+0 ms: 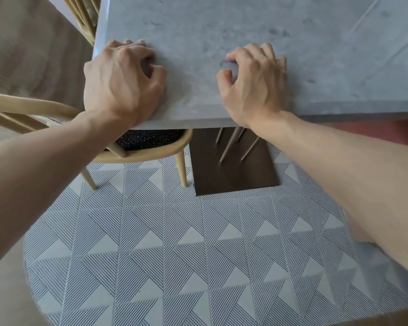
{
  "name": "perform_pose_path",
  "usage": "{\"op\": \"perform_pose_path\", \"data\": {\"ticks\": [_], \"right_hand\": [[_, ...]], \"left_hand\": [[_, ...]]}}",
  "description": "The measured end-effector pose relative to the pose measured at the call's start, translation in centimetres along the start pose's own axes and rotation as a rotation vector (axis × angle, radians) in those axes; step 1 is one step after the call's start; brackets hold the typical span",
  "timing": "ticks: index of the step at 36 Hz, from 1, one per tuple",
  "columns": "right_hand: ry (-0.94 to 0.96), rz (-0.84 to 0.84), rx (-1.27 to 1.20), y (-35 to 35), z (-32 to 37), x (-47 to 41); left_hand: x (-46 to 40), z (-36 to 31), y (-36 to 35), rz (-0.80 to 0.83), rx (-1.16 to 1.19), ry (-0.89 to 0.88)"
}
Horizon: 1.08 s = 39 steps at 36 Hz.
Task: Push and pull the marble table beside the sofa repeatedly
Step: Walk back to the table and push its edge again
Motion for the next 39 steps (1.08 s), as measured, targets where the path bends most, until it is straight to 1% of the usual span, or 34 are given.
{"op": "perform_pose_path", "data": {"ticks": [11, 18, 22, 25, 27, 29, 31, 32, 33, 35, 37, 39], "right_hand": [[0.006, -0.015, 0.019, -0.5, 0.4, -0.8], [0.007, -0.014, 0.033, -0.4, 0.2, -0.5], [0.002, -0.020, 0.058, -0.4, 0.3, -0.3], [-0.011, 0.005, 0.089, 0.3, 0.4, -0.3], [-0.026, 0.085, 0.128, 0.8, 0.9, -0.4], [-0.069, 0.227, 0.114, 1.1, 1.8, -0.6], [-0.157, 0.413, 0.053, 1.9, 2.0, 0.3], [-0.193, 0.473, 0.009, 2.9, 2.0, 0.6], [-0.213, 0.497, -0.039, 3.6, 2.1, 1.0], [-0.270, 0.460, -0.146, 7.9, 2.0, 1.5], [-0.340, 0.412, -0.243, 12.0, 2.1, 1.4], [-0.389, 0.377, -0.321, 16.2, 1.7, 0.7]], "left_hand": [[-0.8, 0.8, 0.0, -0.023, 0.008, -0.012], [-0.5, 0.6, -0.2, 0.014, 0.006, -0.003], [-0.4, 0.7, -0.1, 0.006, 0.019, 0.002], [-0.5, 0.2, 0.4, 0.011, -0.002, -0.007], [-0.4, 0.0, 0.7, 0.084, -0.035, 0.014], [-0.6, -0.3, 0.9, 0.230, -0.058, 0.012], [-0.7, -0.3, 0.8, 0.494, -0.033, 0.006], [-1.0, -0.3, 1.3, 0.629, -0.011, 0.023], [-1.1, 0.3, 1.7, 0.722, 0.002, 0.053], [-1.7, -0.5, 4.7, 0.806, -0.009, 0.055], [-2.4, -1.9, 8.0, 0.792, 0.013, 0.035], [-3.0, -4.6, 11.0, 0.752, 0.049, -0.039]]}}
Point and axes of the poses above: each hand's wrist, its own x-axis away from the middle knuckle, its own y-axis out of the back of the hand, z = x × y, the point moved 7 cm from there along -x, towards the middle knuckle, and after that the axes turned 9 degrees about -x, right-handed, at the moved point
